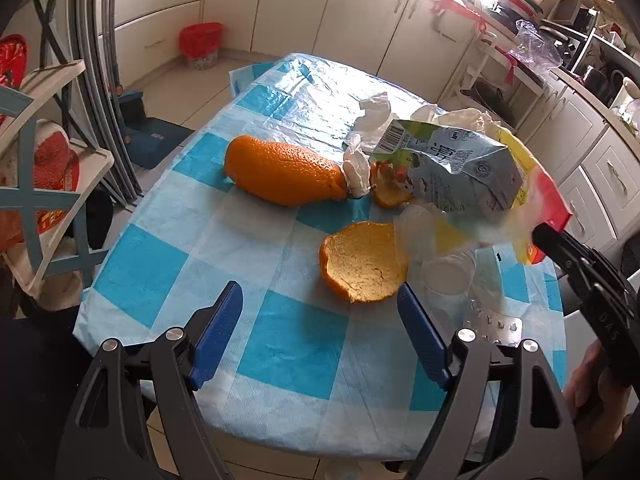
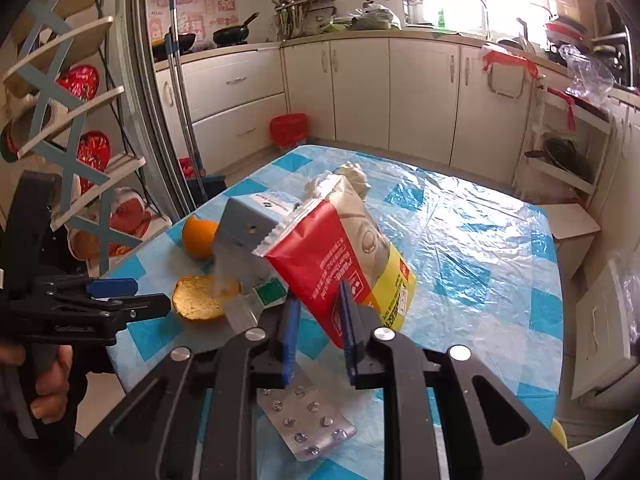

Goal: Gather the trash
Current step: 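Grasp the orange peel with the left tool while the right tool grasps a red-and-white wrapper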

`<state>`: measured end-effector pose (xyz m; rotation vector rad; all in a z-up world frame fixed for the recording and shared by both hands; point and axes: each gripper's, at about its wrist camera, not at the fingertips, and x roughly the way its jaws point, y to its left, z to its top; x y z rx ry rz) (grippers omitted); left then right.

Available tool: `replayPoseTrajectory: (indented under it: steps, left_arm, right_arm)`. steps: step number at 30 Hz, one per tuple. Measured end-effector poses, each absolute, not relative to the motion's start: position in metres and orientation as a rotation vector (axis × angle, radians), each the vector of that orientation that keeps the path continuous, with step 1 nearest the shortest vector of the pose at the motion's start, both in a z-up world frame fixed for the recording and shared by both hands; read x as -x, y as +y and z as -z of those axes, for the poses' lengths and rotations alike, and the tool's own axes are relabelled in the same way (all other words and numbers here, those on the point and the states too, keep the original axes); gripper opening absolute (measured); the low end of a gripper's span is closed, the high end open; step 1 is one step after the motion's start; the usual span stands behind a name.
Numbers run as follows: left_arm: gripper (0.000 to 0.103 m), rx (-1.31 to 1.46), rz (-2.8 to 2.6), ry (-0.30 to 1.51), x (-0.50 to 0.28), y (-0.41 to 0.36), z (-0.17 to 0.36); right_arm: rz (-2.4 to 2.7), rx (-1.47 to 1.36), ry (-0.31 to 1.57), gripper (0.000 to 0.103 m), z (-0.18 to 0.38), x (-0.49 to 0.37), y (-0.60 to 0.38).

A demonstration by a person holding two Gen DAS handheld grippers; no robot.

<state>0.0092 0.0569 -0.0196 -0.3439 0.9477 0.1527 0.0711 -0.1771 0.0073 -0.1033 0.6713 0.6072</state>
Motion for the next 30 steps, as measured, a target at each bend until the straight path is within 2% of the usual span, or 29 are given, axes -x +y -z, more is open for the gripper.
replayPoseTrajectory:
  steps: [5,7,8,9,10,11,12,17,30]
  left_arm:
    - [0.074,0.325,-0.162,0.958,-0.031,0.055,0.028]
    - [0.063,0.316,-0.155,0.972,-0.038,0.053,0.033]
    - [0.053,0.315,-0.144,0.980,-0.041,0.052,0.036]
    - [0.038,0.311,-0.133,0.987,-0.043,0.050,0.038]
    - [0.032,0.290,-0.133,0.987,-0.044,0.047,0.039]
    - [0.019,0.277,-0.124,0.992,-0.046,0.044,0.040]
    - [0.013,0.276,-0.111,0.993,-0.046,0.043,0.041]
    - [0.007,0.264,-0.099,0.963,-0.039,0.040,0.032]
    - [0.006,0.239,-0.079,0.824,0.003,0.036,-0.023]
  right_arm:
    - [-0.566,-0.048,0.680,0.006,-0.012,-0.078,-0.213]
    - [-0.550,-0.106,0.688,0.005,-0.012,-0.082,-0.227]
    - [-0.543,-0.128,0.690,0.004,-0.013,-0.083,-0.234]
    - [-0.536,-0.151,0.690,0.004,-0.013,-0.084,-0.239]
    - [-0.532,-0.168,0.690,0.004,-0.013,-0.084,-0.243]
    - [-0.527,-0.180,0.689,0.004,-0.014,-0.085,-0.247]
    - [-0.523,-0.187,0.687,0.004,-0.014,-0.084,-0.249]
    - [-0.515,-0.198,0.675,0.003,-0.017,-0.082,-0.254]
    - [-0.471,-0.246,0.622,0.002,-0.025,-0.078,-0.279]
